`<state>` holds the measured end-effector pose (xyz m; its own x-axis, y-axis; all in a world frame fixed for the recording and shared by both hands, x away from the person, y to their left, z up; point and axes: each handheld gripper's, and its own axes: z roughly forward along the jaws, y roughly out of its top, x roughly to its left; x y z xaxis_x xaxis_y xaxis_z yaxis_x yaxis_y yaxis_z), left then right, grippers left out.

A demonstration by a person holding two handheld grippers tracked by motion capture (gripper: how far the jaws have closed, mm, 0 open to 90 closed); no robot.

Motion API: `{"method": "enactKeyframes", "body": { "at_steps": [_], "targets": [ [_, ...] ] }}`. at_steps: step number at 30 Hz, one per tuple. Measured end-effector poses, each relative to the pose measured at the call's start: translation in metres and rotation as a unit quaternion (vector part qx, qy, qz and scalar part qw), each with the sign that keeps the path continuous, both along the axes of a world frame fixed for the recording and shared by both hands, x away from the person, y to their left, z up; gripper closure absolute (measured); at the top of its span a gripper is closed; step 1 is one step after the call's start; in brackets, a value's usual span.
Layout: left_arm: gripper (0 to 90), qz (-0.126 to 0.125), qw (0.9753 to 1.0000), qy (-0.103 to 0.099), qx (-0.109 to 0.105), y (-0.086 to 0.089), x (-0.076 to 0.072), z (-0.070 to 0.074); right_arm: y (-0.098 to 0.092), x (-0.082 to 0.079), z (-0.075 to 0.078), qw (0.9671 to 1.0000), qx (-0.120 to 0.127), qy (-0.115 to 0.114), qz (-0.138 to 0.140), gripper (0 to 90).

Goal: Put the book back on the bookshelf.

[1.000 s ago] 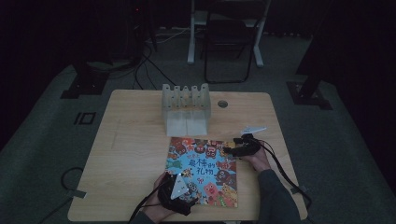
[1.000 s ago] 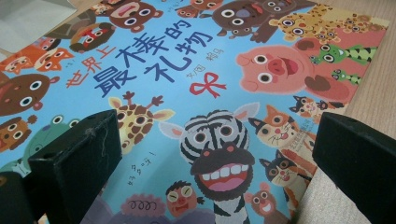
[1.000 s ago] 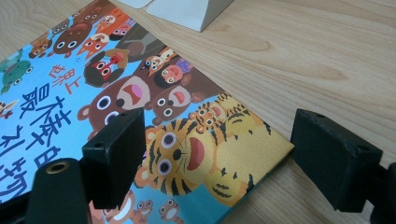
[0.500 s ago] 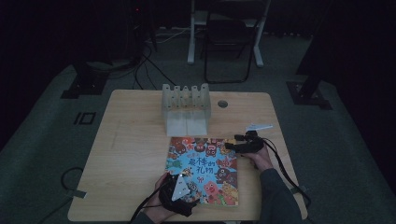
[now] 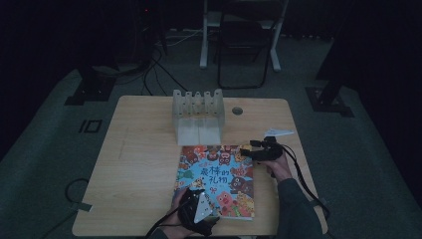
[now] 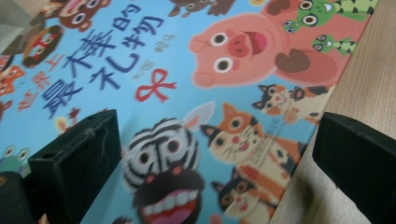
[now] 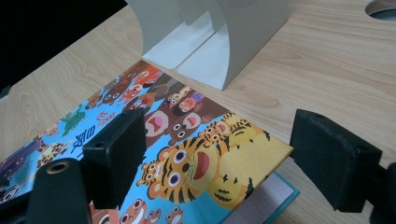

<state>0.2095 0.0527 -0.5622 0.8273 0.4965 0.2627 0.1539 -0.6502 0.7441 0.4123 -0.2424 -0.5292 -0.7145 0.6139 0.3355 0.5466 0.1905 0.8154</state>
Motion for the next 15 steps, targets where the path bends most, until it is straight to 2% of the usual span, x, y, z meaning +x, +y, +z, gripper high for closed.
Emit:
{"method": "enactKeyframes", "body": {
  "at_steps": [2, 3, 5, 6, 11, 15],
  "targets": [
    [1.4, 0.003, 1.0, -0.004, 0.002, -0.004, 0.0, -0.001, 0.0, 0.0, 0.001, 1.0, 0.002, -0.001, 0.001, 18.6],
    [1.4, 0.014, 0.9998, -0.01, 0.009, -0.005, 0.001, -0.002, 0.0, 0.0, 0.002, 1.0, 0.004, -0.001, 0.001, 18.6],
    [0.8, 0.019, 0.9997, -0.009, 0.01, -0.006, 0.002, -0.003, 0.0, 0.0, 0.003, 1.0, 0.004, -0.002, 0.001, 18.6],
    [0.8, 0.03, 0.9994, -0.015, 0.0, -0.005, 0.002, -0.002, 0.0, 0.0, 0.004, 1.0, 0.004, -0.003, 0.002, 18.6],
    [6.4, 0.03, 0.9988, -0.038, -0.013, -0.002, -0.004, 0.002, 0.0, -0.001, 0.01, 0.9999, 0.009, -0.01, 0.005, 19.4],
    [7.0, 0.031, 0.9983, -0.043, -0.025, 0.001, -0.006, 0.007, 0.001, -0.003, 0.016, 0.9997, 0.01, -0.02, 0.005, 19.8]
  ]
}}
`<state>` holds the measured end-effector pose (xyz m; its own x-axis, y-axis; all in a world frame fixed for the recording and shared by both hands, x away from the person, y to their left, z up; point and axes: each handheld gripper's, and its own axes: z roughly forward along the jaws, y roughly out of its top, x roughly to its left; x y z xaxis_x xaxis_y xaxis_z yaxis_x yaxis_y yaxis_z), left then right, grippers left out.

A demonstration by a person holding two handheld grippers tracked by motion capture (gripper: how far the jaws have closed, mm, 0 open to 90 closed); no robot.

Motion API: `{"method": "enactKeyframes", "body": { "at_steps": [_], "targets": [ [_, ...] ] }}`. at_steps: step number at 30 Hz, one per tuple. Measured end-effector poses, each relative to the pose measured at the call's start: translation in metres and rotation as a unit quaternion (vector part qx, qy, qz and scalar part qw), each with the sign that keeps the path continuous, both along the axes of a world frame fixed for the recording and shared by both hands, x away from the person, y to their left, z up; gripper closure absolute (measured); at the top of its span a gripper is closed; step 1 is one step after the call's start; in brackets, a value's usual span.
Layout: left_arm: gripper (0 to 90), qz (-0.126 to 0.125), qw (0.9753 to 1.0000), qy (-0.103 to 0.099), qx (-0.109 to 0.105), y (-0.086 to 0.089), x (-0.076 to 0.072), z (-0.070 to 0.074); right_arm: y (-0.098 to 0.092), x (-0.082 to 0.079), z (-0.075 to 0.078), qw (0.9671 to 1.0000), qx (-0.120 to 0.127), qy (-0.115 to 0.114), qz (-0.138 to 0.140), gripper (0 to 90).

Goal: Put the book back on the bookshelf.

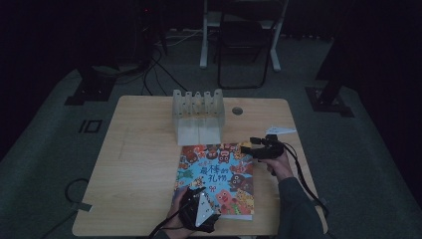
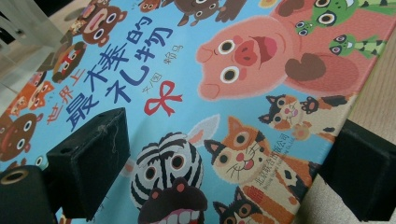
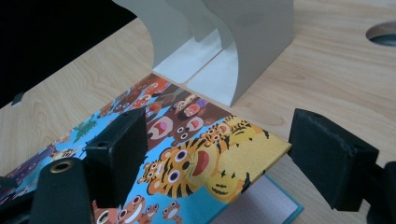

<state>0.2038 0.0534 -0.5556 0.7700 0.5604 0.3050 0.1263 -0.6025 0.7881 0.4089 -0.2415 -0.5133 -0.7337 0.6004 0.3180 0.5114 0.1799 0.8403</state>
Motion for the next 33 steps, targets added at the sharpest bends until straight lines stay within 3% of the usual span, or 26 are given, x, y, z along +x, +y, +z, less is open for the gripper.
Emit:
{"method": "enactKeyframes", "body": {
  "at_steps": [6, 10, 17, 27, 33],
  "targets": [
    [9.2, 0.001, 0.9998, -0.007, -0.021, 0.005, -0.002, 0.007, 0.01, -0.009, 0.015, 0.9992, -0.029, -0.028, -0.007, 18.8],
    [10.1, 0.002, 0.9993, -0.014, -0.034, 0.01, -0.004, 0.012, 0.012, -0.015, 0.024, 0.9985, -0.035, -0.041, -0.01, 18.9],
    [11.1, 0.002, 0.9988, -0.026, -0.042, 0.012, -0.009, 0.018, 0.023, -0.032, 0.041, 0.9973, -0.052, -0.05, -0.012, 18.8],
    [11.1, 0.002, 0.9977, -0.029, -0.061, 0.02, -0.011, 0.027, 0.034, -0.05, 0.053, 0.9969, -0.069, -0.028, -0.025, 19.8],
    [11.1, 0.001, 0.9973, -0.029, -0.068, 0.021, -0.011, 0.029, 0.038, -0.047, 0.048, 0.9983, -0.058, 0.007, -0.01, 24.3]
  ]
}}
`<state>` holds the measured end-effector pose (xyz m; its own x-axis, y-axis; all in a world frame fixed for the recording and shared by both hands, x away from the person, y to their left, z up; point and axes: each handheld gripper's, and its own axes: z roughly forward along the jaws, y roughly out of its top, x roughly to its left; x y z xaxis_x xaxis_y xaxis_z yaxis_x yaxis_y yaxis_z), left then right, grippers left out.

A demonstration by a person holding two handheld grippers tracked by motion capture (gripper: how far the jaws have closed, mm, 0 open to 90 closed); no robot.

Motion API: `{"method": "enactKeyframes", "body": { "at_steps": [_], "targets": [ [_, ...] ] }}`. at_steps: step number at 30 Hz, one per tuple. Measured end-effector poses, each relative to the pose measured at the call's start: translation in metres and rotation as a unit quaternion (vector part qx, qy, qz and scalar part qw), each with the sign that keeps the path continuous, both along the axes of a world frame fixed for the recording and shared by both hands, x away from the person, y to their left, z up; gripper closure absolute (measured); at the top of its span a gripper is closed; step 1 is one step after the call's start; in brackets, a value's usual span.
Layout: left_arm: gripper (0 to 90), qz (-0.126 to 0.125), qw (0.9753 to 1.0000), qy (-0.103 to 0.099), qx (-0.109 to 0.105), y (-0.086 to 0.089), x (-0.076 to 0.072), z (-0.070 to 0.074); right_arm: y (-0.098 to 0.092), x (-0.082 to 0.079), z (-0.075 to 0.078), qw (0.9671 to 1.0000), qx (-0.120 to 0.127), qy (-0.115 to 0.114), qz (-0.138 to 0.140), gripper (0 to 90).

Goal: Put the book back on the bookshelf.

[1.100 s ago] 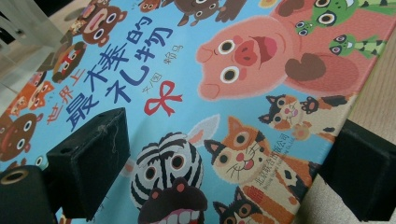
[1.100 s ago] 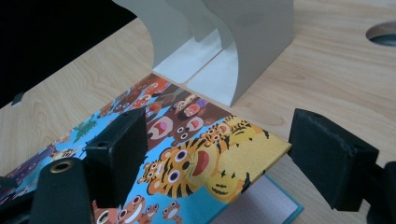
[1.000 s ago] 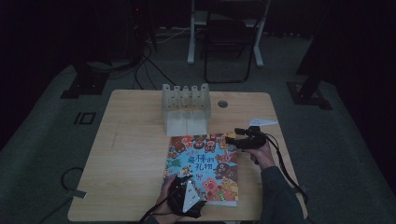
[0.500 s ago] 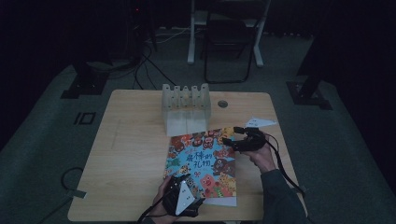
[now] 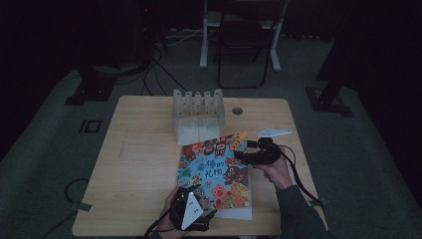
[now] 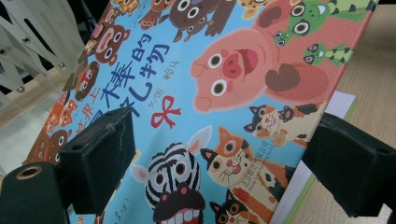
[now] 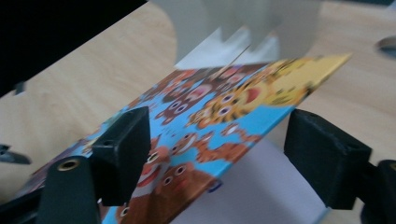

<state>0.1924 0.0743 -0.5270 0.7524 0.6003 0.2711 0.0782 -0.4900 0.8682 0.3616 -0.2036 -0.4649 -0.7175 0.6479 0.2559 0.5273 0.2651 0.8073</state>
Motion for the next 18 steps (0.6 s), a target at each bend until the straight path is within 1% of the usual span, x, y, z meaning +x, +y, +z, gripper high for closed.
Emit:
{"method": "enactKeyframes", "body": {
  "at_steps": [1, 2, 4, 5, 9, 13, 15, 18],
  "targets": [
    [11.1, 0.0, 1.0, 0.001, -0.001, 0.0, 0.0, 0.0, 0.004, -0.001, -0.001, 0.9999, 0.006, 0.007, 0.014, 28.4],
    [11.1, -0.001, 1.0, 0.001, -0.002, 0.001, 0.0, 0.0, 0.007, -0.001, -0.001, 0.9998, 0.006, 0.008, 0.018, 29.4],
    [11.7, -0.004, 1.0, 0.006, -0.007, 0.002, 0.001, 0.0, 0.011, -0.003, 0.0, 0.9998, -0.004, 0.007, 0.019, 31.5],
    [11.7, -0.004, 1.0, 0.006, -0.007, 0.002, 0.001, 0.0, 0.011, -0.003, 0.0, 0.9998, -0.004, 0.007, 0.019, 31.5],
    [12.2, -0.013, 0.9995, 0.018, -0.022, 0.005, 0.003, 0.001, 0.015, -0.001, 0.0, 0.9992, 0.0, 0.026, 0.029, 41.9],
    [12.3, -0.017, 0.9993, 0.022, -0.025, 0.006, 0.004, 0.001, 0.016, 0.002, 0.0, 0.9979, 0.008, 0.049, 0.041, 48.4],
    [12.9, -0.019, 0.9992, 0.025, -0.026, 0.008, 0.004, 0.001, 0.016, 0.002, 0.0, 0.9976, 0.004, 0.053, 0.043, 51.1],
    [13.4, -0.024, 0.9985, 0.035, -0.034, 0.011, 0.004, 0.001, 0.015, 0.003, 0.0, 0.9972, 0.011, 0.06, 0.042, 54.3]
  ]
}}
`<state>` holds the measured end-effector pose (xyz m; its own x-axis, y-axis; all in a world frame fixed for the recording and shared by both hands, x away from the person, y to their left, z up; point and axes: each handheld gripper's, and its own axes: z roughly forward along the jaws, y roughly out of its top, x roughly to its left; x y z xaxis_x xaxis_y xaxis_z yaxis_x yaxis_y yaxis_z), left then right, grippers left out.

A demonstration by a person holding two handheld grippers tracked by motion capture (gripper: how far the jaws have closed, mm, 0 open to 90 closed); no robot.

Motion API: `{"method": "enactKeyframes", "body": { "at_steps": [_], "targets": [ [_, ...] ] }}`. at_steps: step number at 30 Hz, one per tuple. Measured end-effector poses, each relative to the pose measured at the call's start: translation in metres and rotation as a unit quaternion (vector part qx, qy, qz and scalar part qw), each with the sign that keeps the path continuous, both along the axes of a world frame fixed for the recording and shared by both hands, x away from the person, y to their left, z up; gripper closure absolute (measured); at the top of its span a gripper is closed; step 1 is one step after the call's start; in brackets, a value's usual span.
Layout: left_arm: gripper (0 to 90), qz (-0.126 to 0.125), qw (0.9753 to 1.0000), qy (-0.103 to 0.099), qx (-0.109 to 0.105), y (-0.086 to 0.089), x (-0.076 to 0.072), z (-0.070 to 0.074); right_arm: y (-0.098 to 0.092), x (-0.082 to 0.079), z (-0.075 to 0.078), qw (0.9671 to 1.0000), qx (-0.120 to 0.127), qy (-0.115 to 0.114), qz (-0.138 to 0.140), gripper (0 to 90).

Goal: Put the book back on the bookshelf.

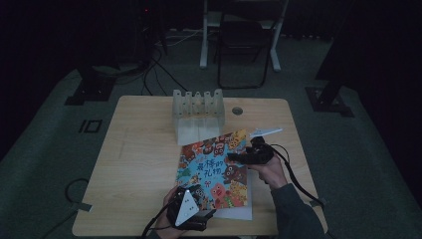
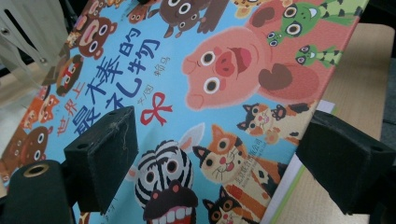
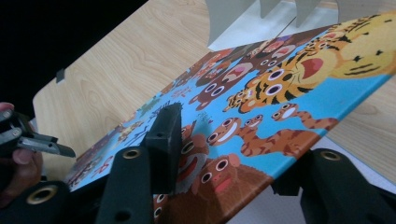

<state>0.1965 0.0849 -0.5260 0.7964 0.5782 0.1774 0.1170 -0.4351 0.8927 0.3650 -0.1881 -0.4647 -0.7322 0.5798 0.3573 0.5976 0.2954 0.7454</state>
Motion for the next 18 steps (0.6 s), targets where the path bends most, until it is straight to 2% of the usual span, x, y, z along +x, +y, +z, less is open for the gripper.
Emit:
{"method": "enactKeyframes", "body": {
  "at_steps": [4, 7, 9, 11, 14, 18],
  "targets": [
    [14.2, -0.004, 0.9997, 0.018, -0.016, 0.006, 0.001, -0.001, -0.001, 0.001, 0.002, 0.9999, 0.015, 0.004, -0.003, 58.9],
    [14.3, -0.006, 0.9995, 0.025, -0.017, 0.011, 0.0, -0.001, 0.0, 0.0, 0.004, 0.9999, 0.016, 0.001, -0.004, 59.7],
    [14.6, -0.006, 0.9991, 0.031, -0.028, 0.015, 0.0, -0.001, 0.001, 0.0, 0.005, 0.9999, 0.013, -0.002, -0.004, 60.0],
    [14.9, -0.002, 0.9988, 0.035, -0.035, 0.022, -0.001, 0.0, 0.002, -0.001, 0.006, 0.9999, 0.012, -0.005, -0.003, 60.2],
    [15.0, 0.011, 0.9968, 0.047, -0.064, 0.034, 0.002, 0.001, 0.002, -0.001, 0.006, 0.9999, 0.013, -0.007, -0.005, 60.7],
    [15.1, 0.027, 0.9954, 0.058, -0.072, 0.042, 0.008, 0.002, 0.002, -0.004, 0.007, 0.9998, 0.015, -0.016, -0.004, 60.9]
  ]
}}
